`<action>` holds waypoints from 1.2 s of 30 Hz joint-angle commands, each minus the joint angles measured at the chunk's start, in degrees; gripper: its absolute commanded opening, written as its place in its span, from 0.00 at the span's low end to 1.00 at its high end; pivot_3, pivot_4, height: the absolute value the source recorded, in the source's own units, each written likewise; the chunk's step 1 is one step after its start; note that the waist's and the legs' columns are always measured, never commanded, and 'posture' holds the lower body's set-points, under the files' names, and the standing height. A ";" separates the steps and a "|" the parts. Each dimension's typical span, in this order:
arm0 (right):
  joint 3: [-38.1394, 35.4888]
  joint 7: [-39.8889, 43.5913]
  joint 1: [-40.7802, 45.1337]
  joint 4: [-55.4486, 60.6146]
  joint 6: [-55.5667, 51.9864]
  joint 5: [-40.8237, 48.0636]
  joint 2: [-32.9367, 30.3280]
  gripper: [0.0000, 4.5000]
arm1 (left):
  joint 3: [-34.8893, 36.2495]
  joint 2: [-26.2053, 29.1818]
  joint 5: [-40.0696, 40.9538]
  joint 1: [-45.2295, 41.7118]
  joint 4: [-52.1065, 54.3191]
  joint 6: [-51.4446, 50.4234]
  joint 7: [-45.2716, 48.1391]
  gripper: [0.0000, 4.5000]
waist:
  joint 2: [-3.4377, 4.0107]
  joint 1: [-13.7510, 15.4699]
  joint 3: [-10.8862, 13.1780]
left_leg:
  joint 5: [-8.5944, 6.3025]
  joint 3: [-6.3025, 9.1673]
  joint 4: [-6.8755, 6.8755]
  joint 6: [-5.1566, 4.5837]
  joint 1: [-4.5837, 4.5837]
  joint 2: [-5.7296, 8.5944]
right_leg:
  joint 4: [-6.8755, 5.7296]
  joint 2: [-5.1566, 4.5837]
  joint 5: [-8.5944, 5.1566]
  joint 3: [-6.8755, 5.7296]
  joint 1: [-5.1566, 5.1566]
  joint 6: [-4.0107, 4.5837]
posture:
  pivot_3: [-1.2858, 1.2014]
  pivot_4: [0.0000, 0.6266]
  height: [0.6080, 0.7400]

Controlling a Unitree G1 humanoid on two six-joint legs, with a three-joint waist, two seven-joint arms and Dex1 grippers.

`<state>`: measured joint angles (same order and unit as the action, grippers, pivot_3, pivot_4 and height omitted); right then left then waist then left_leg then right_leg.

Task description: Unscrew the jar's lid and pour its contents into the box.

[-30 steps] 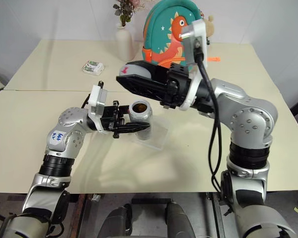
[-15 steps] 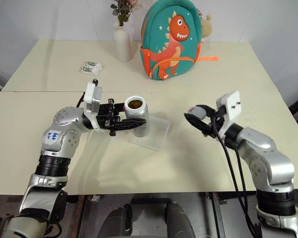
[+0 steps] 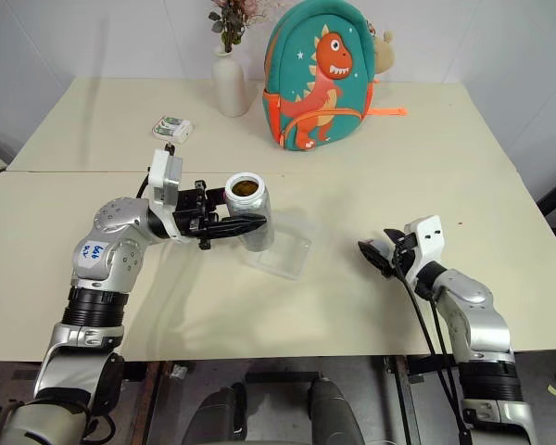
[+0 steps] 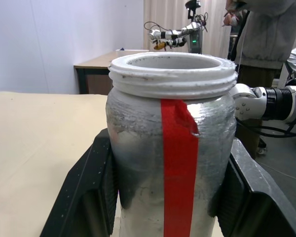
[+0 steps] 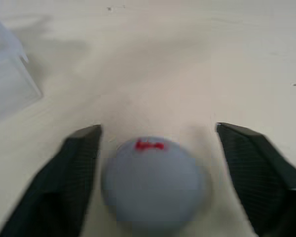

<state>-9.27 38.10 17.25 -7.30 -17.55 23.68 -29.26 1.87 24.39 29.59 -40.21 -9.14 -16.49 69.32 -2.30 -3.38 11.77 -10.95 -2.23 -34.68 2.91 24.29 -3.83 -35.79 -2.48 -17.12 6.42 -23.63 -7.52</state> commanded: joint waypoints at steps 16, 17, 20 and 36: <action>-10.71 13.45 2.66 34.23 -15.83 22.15 -21.34 0.99 | 0.94 8.87 -5.04 -5.34 -5.07 -0.41 -3.83 0.46 | -0.01 0.10 0.01 | -0.06 -0.01 0.07 0.06 -0.04 -0.01 | 0.09 -0.02 -0.21 -0.01 0.01 0.37 | 0.52 0.24 1.00; -10.68 13.62 3.13 34.93 -16.63 23.15 -21.95 0.99 | 0.65 8.97 -5.79 -5.51 -4.95 -0.40 -4.69 0.46 | -0.01 0.14 0.00 | -0.06 -0.01 0.06 0.06 -0.04 0.00 | 0.10 -0.04 -0.21 -0.02 0.03 0.38 | 0.52 0.24 1.00; -10.79 14.30 5.02 37.15 -18.83 26.86 -23.69 0.99 | 1.30 7.90 -5.30 -6.89 -3.72 -2.76 -7.79 0.46 | -0.02 0.22 0.01 | -0.07 0.00 0.06 0.05 -0.03 0.00 | 0.14 -0.06 -0.22 -0.02 0.06 0.38 | 0.52 0.24 1.00; -8.05 9.61 3.44 38.48 -18.48 25.30 -19.79 0.99 | -7.66 4.03 -22.00 -8.46 -2.76 12.11 -18.12 0.46 | -0.01 0.30 0.01 | -0.15 -0.02 0.06 0.00 0.02 0.00 | 0.15 -0.05 -0.12 0.00 0.01 0.20 | 0.52 0.24 1.00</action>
<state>-16.37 48.32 20.75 29.44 -37.16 48.90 -49.20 -5.97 28.38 9.26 -46.48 -13.49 -7.21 53.00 -2.32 -3.07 11.77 -11.10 -2.26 -34.63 2.91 24.32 -3.82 -35.64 -2.53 -17.24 6.43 -23.62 -7.32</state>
